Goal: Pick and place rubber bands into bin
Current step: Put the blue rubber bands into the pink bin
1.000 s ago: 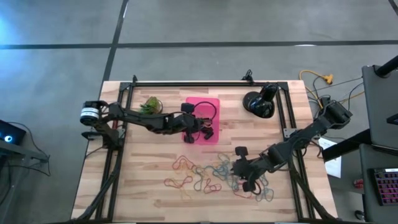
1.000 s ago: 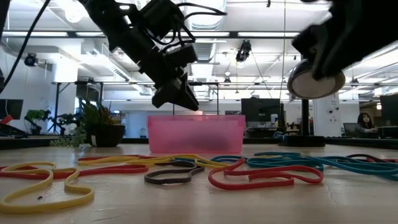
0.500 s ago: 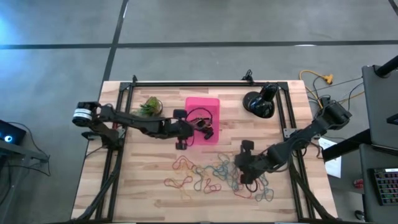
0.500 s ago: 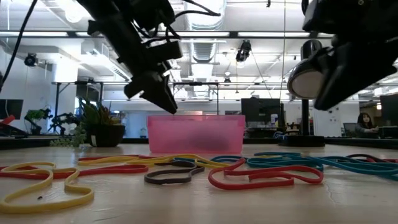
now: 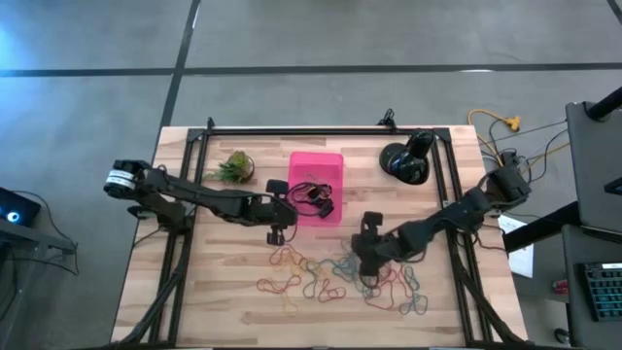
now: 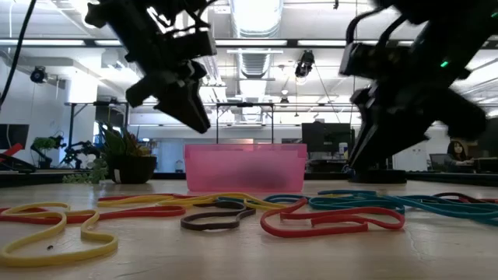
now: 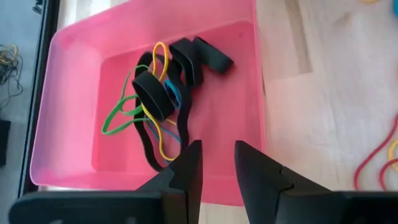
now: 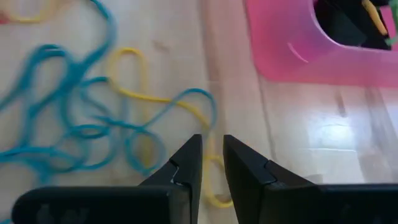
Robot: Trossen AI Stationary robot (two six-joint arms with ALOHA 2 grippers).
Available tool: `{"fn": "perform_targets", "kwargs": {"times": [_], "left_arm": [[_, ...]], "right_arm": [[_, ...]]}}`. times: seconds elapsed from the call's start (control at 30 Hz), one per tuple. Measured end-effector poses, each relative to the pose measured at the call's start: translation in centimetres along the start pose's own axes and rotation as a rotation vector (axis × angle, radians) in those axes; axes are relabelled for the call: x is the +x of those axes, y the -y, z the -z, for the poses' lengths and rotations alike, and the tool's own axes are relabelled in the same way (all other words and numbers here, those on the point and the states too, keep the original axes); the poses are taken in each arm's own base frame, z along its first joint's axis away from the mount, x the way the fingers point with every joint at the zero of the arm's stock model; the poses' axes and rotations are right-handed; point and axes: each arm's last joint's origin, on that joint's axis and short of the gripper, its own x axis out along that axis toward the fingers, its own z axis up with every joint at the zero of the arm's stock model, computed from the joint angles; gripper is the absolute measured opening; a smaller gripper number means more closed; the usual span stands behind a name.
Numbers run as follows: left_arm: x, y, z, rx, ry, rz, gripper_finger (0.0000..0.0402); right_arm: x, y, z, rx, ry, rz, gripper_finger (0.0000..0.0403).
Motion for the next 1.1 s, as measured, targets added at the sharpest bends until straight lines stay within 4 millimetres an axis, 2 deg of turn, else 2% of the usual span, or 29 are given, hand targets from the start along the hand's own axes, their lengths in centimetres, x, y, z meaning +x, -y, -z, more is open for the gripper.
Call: {"fn": "perform_targets", "kwargs": {"times": [0.23, 0.47, 0.77, 1.1], "left_arm": [[-0.5, 0.1, 0.0, -0.002, 0.012, 0.005, 0.0077], [-0.5, 0.2, 0.3, 0.006, -0.013, 0.008, 0.0077], [-0.5, 0.2, 0.3, 0.005, -0.013, 0.008, 0.0077], [-0.5, 0.3, 0.3, 0.007, -0.012, 0.010, 0.0077]], "right_arm": [[1.3, 1.3, -0.8, 0.044, -0.003, 0.022, 0.0061], [1.4, 1.2, -1.4, 0.022, 0.035, -0.072, 0.0059], [3.2, 0.6, -0.9, -0.026, 0.014, -0.063, 0.0061], [4.1, 1.1, -0.8, 0.010, -0.011, -0.043, 0.0060]]}}
